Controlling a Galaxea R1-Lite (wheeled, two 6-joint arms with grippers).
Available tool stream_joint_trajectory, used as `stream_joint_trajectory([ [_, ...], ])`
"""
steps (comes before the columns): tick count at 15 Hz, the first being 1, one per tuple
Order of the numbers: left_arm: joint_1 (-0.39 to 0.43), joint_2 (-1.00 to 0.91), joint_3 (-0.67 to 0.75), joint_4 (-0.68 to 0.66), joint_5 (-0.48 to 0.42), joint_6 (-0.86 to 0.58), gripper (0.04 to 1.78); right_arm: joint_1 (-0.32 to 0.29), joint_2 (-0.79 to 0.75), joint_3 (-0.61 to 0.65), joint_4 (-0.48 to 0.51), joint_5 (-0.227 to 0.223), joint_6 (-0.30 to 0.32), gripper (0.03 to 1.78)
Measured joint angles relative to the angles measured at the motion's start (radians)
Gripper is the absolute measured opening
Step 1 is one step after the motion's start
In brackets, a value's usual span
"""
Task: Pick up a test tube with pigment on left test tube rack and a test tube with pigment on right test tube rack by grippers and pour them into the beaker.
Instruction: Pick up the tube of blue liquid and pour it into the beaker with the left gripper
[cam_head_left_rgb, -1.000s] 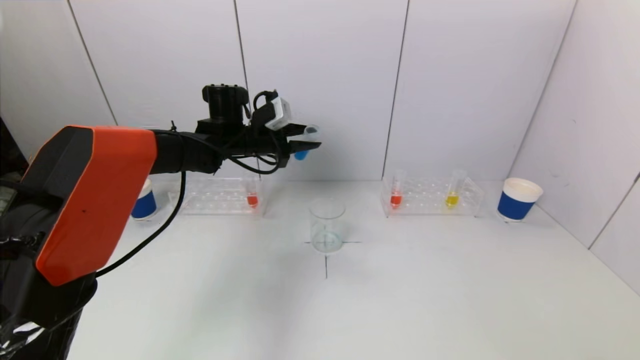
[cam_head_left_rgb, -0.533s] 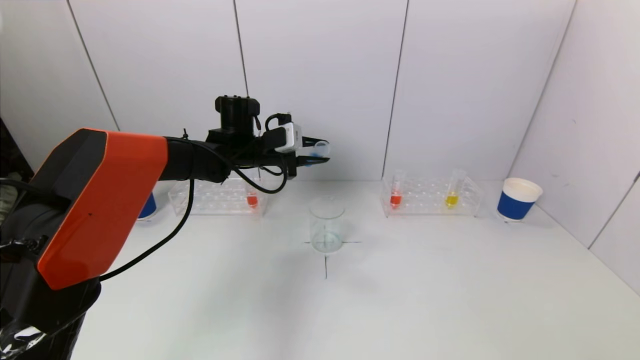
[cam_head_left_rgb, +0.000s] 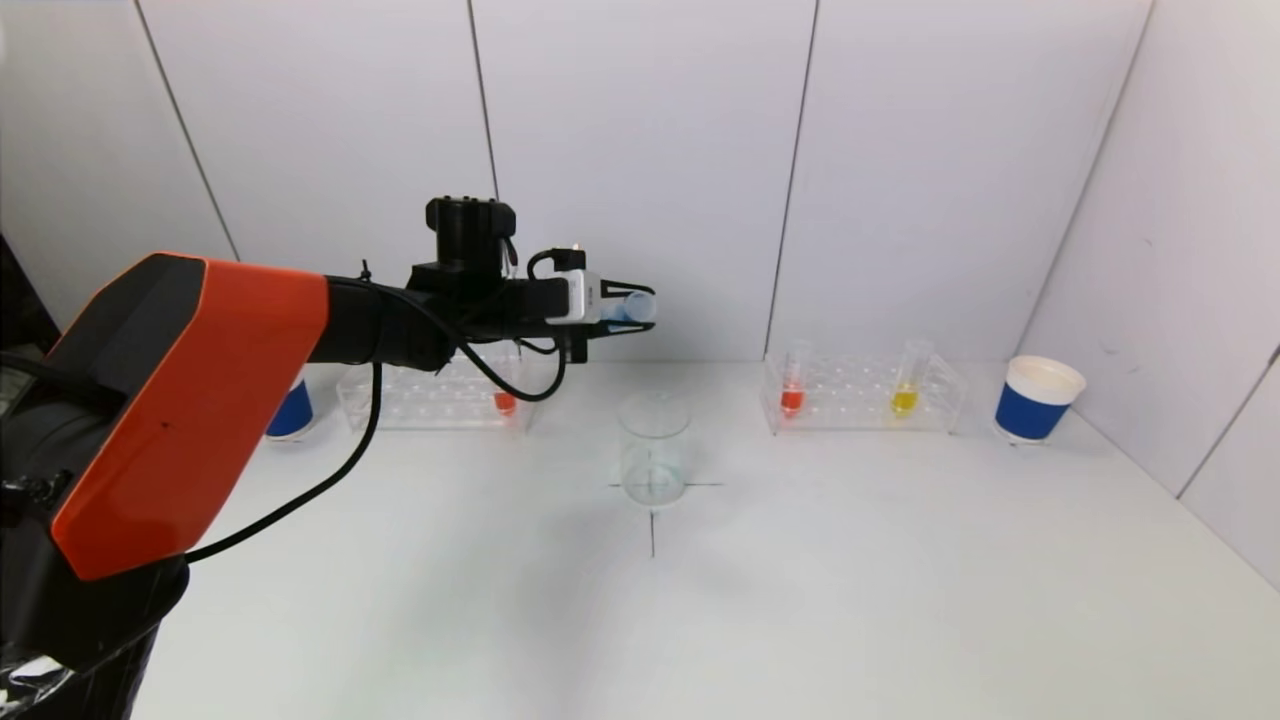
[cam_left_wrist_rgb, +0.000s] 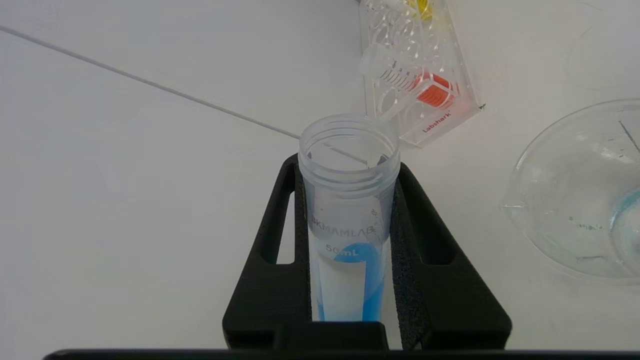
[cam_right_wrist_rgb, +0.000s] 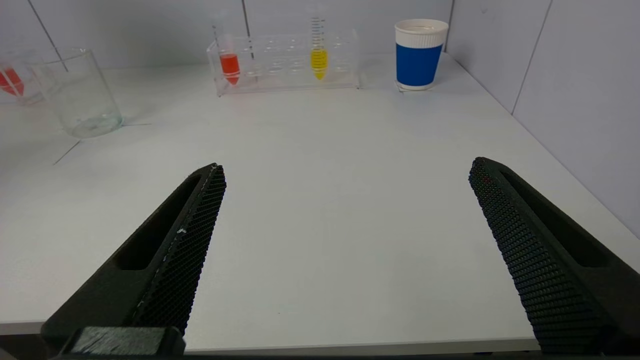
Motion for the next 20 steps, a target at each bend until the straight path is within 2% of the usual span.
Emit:
stream_joint_trajectory([
  [9, 0.003, -0.009, 0.093, -0.158, 0.001, 0.154, 0.47, 0.0, 0.0, 0.0, 0.0, 0.0, 0.0, 1.77],
  [20, 0.007, -0.003, 0.136, -0.188, 0.009, 0.342, 0.47, 0.0, 0.0, 0.0, 0.0, 0.0, 0.0, 1.77],
])
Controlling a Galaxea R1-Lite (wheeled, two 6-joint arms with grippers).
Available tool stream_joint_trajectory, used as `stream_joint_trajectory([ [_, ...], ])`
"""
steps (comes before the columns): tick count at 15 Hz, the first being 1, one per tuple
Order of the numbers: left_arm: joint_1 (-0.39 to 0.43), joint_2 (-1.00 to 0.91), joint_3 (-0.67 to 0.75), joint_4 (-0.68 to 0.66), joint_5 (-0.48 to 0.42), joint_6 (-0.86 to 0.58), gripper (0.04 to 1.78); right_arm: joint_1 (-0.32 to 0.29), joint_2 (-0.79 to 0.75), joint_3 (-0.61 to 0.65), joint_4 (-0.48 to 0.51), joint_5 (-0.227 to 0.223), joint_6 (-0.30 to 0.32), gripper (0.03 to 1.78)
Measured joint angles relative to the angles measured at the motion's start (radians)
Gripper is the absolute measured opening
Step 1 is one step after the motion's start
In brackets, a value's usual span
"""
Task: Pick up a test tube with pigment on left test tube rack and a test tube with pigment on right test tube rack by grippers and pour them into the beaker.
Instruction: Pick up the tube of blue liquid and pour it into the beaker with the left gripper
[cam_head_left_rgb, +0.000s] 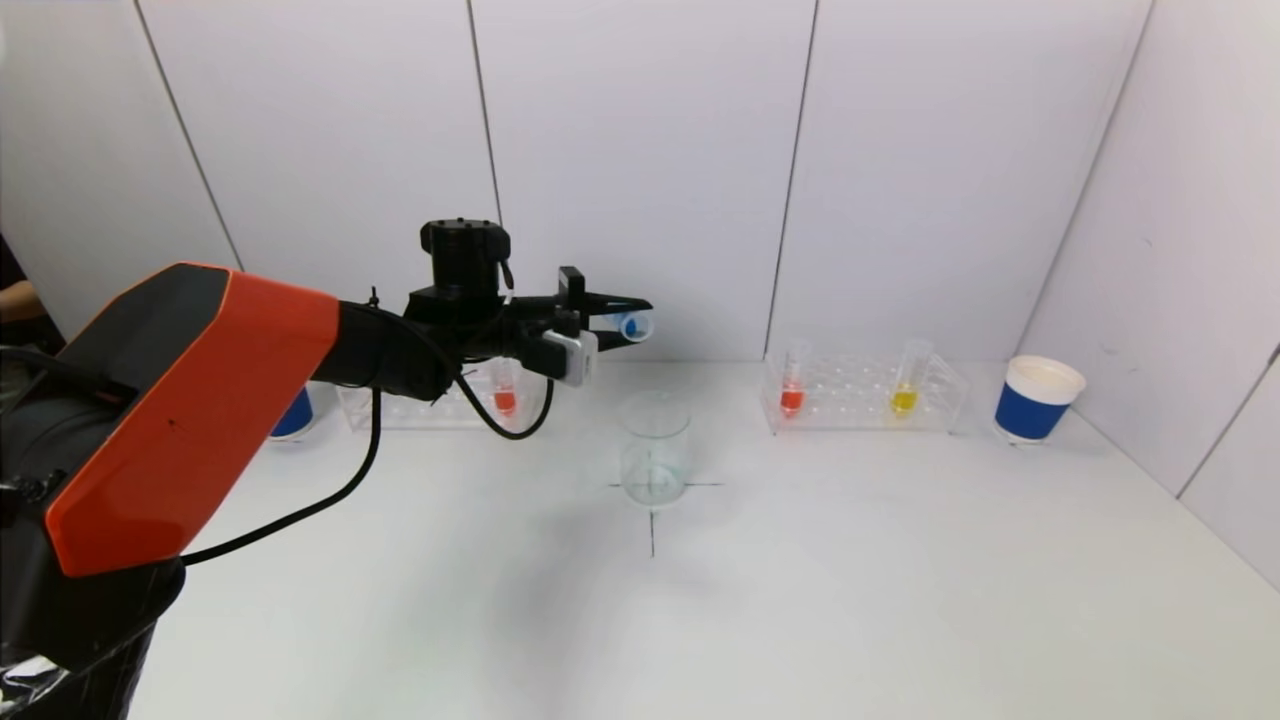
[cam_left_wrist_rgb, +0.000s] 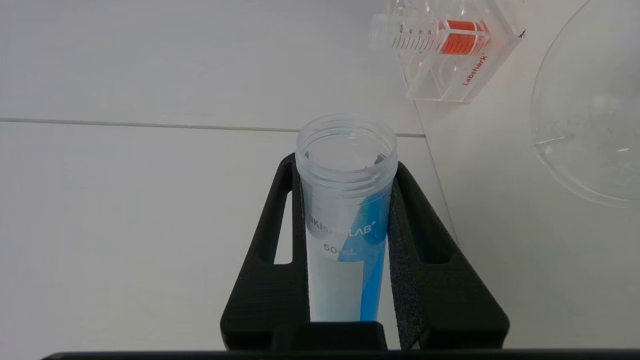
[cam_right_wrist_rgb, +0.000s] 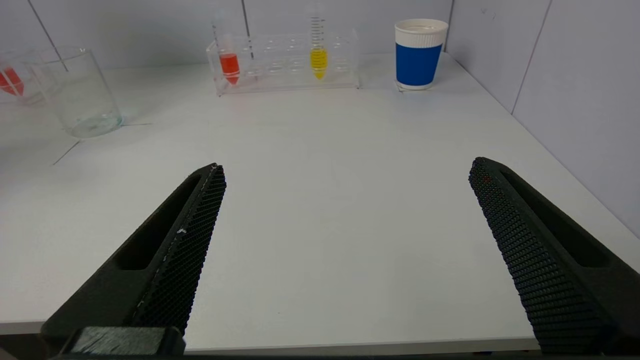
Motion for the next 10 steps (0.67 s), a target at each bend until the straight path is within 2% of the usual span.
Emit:
stream_joint_trajectory([
  [10, -0.004, 0.022, 0.03, -0.023, 0.024, 0.127, 0.47, 0.0, 0.0, 0.0, 0.0, 0.0, 0.0, 1.77],
])
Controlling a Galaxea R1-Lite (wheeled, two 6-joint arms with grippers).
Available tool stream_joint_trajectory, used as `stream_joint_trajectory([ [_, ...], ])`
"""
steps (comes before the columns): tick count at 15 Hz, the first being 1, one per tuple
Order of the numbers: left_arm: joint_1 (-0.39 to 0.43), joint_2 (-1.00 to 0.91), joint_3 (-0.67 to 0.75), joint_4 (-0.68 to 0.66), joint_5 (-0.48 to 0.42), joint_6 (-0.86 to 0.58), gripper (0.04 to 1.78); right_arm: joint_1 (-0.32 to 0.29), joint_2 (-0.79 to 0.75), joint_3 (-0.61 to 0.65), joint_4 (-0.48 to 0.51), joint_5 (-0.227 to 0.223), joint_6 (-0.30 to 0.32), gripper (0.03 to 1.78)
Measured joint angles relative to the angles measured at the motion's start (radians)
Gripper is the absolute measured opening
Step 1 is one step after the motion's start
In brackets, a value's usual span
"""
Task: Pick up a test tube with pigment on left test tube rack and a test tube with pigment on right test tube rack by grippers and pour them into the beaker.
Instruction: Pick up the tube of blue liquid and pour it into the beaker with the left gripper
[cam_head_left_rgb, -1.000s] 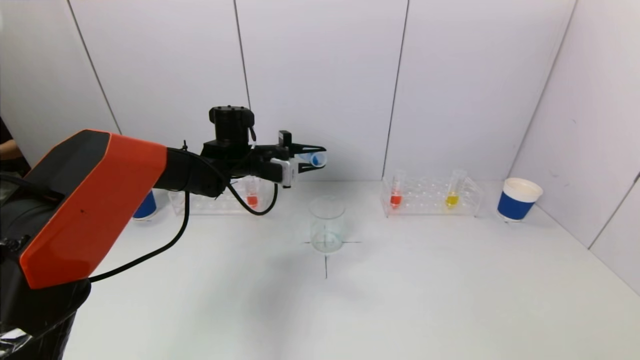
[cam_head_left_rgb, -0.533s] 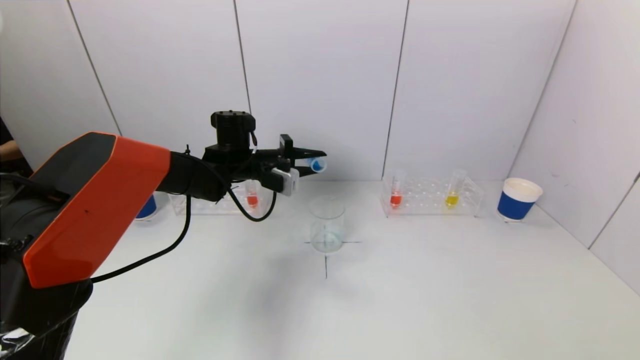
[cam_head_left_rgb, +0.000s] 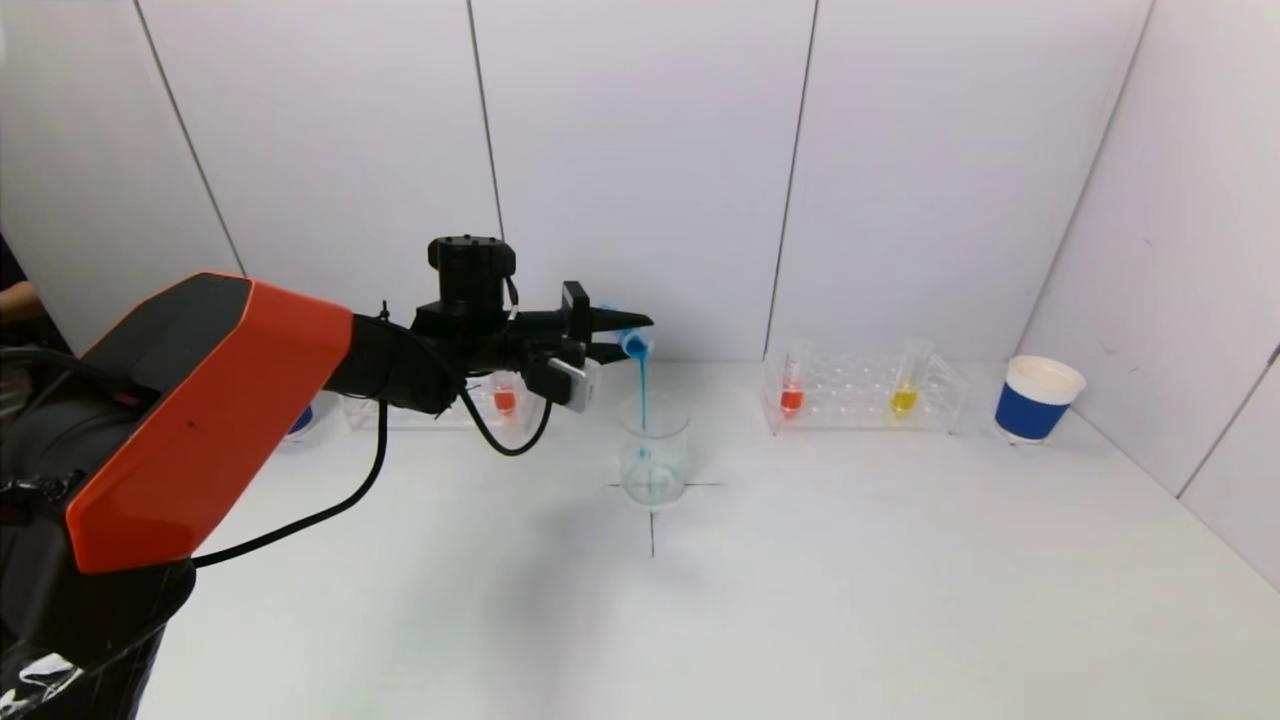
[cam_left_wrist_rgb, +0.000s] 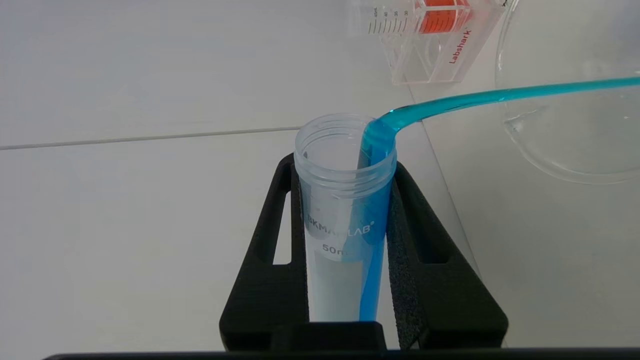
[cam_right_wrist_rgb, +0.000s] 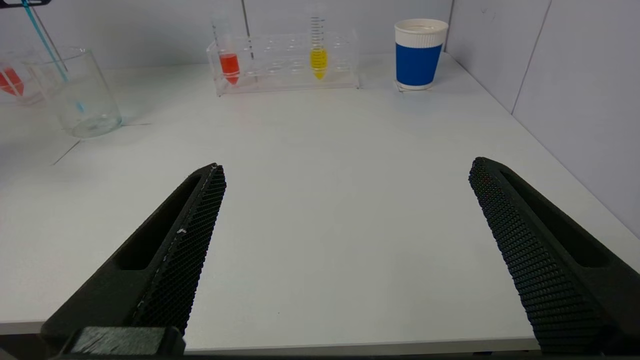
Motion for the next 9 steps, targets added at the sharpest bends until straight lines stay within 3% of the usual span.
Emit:
stream_joint_trajectory([
  [9, -0.007, 0.02, -0.01, 0.0, 0.024, 0.07, 0.47, 0.0, 0.0, 0.0, 0.0, 0.0, 0.0, 1.77],
])
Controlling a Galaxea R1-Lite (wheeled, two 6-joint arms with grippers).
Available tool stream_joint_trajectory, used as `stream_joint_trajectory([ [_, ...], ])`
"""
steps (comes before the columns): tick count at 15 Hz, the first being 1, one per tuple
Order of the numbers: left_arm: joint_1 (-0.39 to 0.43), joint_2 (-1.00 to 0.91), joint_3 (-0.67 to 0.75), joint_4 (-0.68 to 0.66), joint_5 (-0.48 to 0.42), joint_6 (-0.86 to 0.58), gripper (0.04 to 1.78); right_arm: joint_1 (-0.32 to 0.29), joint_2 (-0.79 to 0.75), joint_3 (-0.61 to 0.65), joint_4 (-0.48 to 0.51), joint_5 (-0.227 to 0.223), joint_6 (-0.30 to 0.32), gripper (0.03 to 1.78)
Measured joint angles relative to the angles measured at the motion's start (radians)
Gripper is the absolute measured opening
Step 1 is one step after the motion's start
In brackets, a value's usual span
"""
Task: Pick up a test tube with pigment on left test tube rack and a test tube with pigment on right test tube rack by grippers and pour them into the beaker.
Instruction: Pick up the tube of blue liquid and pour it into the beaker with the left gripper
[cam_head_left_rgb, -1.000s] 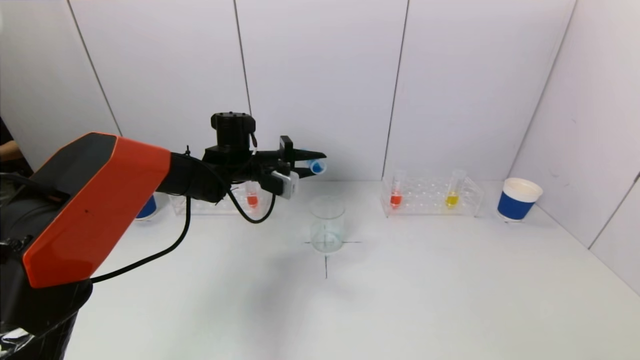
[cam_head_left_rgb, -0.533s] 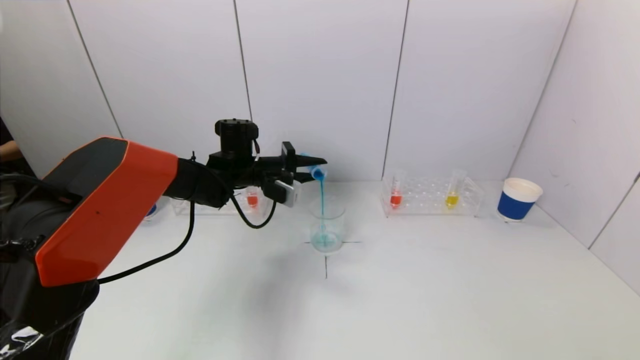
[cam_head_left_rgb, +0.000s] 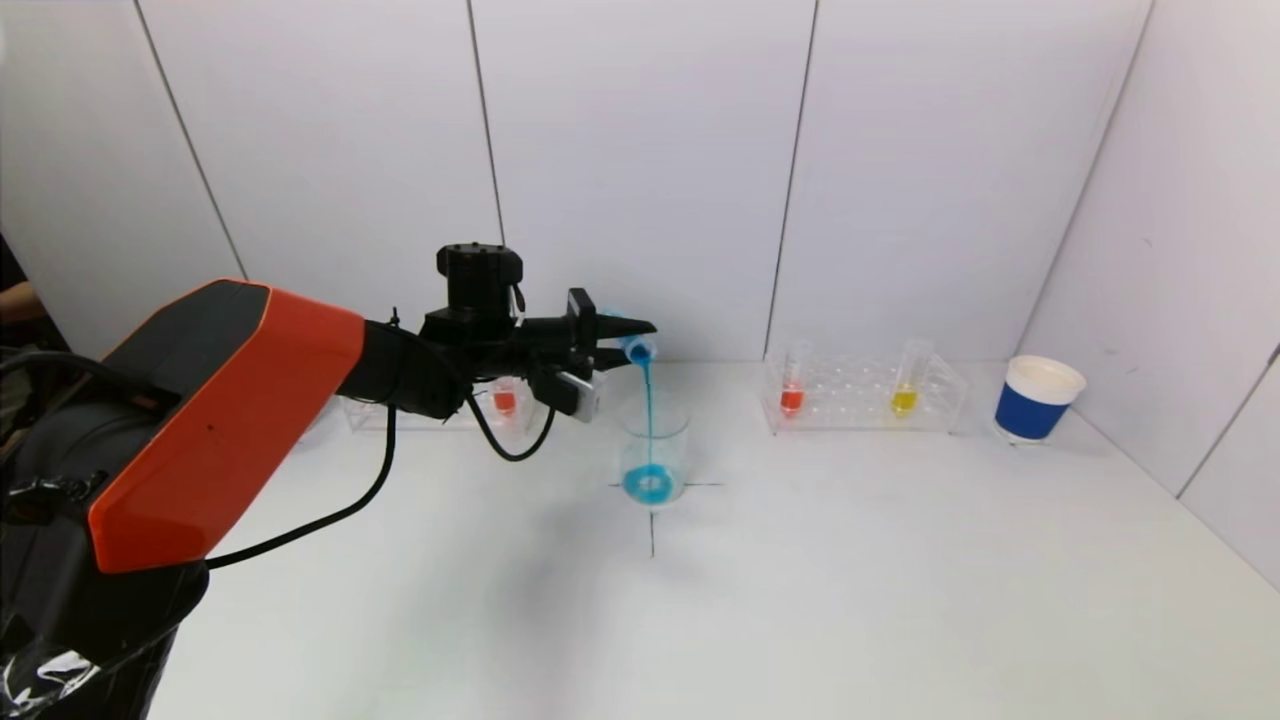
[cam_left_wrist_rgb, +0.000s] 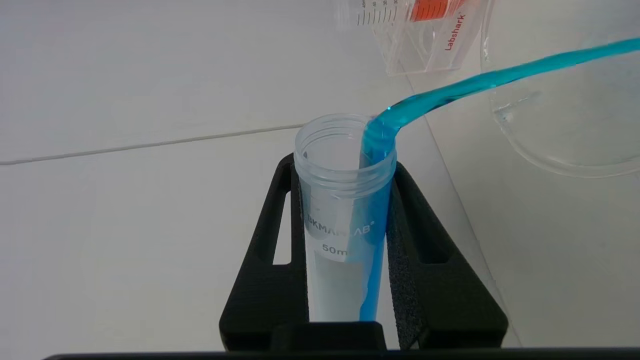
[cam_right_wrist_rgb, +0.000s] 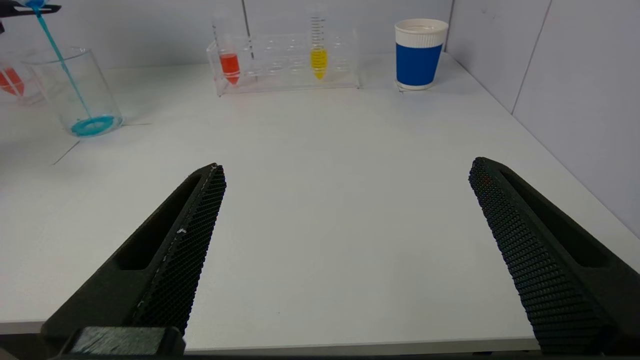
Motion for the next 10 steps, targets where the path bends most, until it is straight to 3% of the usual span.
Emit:
stream_joint_trajectory([
  [10, 0.001, 0.0, -0.027, 0.005, 0.017, 0.101, 0.47, 0.0, 0.0, 0.0, 0.0, 0.0, 0.0, 1.77],
])
